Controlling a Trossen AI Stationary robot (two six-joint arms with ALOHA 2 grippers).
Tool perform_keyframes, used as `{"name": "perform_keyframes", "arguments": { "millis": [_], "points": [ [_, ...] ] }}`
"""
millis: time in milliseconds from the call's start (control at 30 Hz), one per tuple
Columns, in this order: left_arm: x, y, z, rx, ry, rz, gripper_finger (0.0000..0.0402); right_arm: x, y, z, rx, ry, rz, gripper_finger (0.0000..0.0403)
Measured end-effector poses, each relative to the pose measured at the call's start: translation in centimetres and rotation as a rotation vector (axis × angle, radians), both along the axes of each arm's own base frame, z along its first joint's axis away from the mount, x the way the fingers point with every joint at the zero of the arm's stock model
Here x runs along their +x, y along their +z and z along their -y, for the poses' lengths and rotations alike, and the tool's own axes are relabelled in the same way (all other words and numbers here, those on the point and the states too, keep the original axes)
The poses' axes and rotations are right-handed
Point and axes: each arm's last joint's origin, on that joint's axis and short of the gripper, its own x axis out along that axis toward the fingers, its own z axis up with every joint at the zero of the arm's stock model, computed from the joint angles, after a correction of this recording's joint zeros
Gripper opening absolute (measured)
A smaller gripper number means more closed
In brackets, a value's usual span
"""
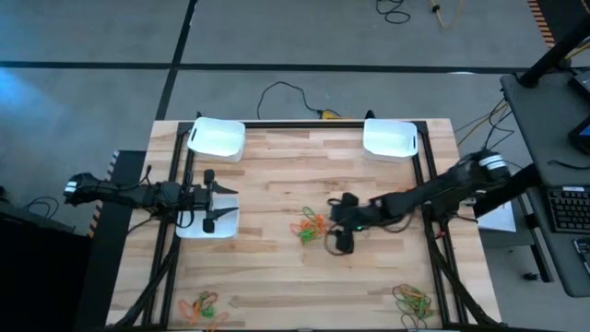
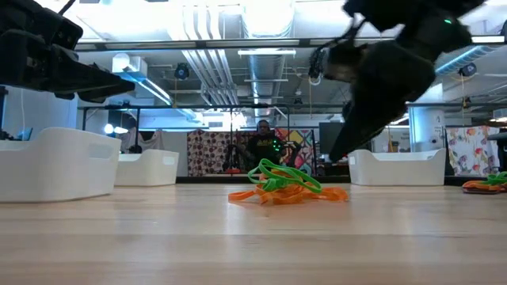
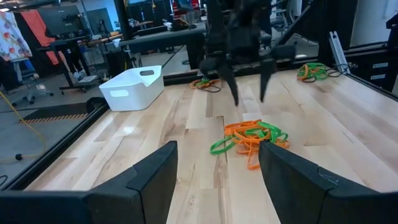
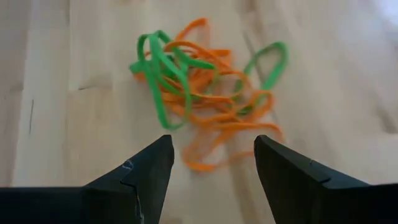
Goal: Sort rubber bands into baskets
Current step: Put the orange rubber band into the top right white bin
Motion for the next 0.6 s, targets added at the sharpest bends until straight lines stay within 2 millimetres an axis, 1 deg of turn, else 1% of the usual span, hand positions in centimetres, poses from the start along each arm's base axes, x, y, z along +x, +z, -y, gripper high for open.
{"name": "perform_keyframes", "arguments": {
  "millis": [133, 267, 367, 467, 533, 600],
  "points": [
    [0.0, 0.0, 0.0, 0.129, -0.013, -0.01, 0.021, 2.0, -0.3, -1.0, -0.008, 0.023, -0.124, 0.0217],
    [0.0, 0.0, 0.0, 0.136, -0.014, -0.011, 0.021, 2.9, -0.6, -1.5, -0.025, 0.025, -0.201, 0.021],
    [0.0, 0.1, 0.0, 0.134, -0.013, -0.003, 0.021, 3.6, -1.1, -1.6, -0.027, 0.025, -0.207, 0.019],
    [0.0, 0.3, 0.0, 0.074, -0.007, 0.026, 0.021, 4.0, -2.0, -1.8, -0.034, 0.023, -0.242, 0.0162],
    [0.1, 0.6, 0.0, -0.007, 0.001, 0.06, 0.021, 4.1, -2.7, -1.8, -0.034, 0.002, -0.278, 0.0142],
    [0.1, 0.8, 0.0, -0.103, 0.007, 0.089, 0.021, 4.2, -2.7, -1.8, -0.022, -0.029, -0.298, 0.0121]
  ]
}}
